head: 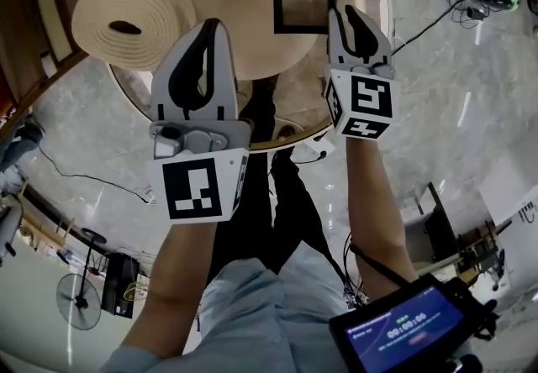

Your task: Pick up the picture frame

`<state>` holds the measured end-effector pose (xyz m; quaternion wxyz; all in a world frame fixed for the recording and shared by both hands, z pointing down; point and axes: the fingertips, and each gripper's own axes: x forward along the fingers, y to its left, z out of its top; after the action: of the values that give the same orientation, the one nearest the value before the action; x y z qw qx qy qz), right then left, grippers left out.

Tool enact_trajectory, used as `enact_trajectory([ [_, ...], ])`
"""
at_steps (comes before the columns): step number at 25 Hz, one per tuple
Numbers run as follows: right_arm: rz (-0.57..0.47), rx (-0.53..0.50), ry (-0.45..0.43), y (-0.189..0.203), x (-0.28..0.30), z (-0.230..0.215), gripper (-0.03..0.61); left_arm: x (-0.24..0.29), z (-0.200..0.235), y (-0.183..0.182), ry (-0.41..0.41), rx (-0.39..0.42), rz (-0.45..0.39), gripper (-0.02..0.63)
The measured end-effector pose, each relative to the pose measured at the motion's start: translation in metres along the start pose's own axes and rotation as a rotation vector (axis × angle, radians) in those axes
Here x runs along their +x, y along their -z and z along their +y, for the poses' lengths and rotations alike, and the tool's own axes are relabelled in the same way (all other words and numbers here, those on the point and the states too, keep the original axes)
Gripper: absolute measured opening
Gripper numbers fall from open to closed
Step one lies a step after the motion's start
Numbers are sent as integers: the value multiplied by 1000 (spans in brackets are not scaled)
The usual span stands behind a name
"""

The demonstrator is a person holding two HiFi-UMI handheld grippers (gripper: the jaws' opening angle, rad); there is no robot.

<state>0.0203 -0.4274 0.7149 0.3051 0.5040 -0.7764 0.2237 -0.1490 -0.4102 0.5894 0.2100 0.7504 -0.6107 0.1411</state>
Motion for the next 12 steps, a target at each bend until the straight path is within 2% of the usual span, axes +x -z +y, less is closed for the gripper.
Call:
enact_trajectory([
  [4, 18, 23, -1, 7, 8, -4, 104, 1, -2, 3, 7, -4, 9, 11],
  [9, 54, 38, -18, 34, 27, -2, 109, 6, 2, 26, -3, -10, 32, 11],
  [12, 55, 43, -20, 35, 24, -2, 112, 1, 2, 26, -4, -12, 41, 11],
])
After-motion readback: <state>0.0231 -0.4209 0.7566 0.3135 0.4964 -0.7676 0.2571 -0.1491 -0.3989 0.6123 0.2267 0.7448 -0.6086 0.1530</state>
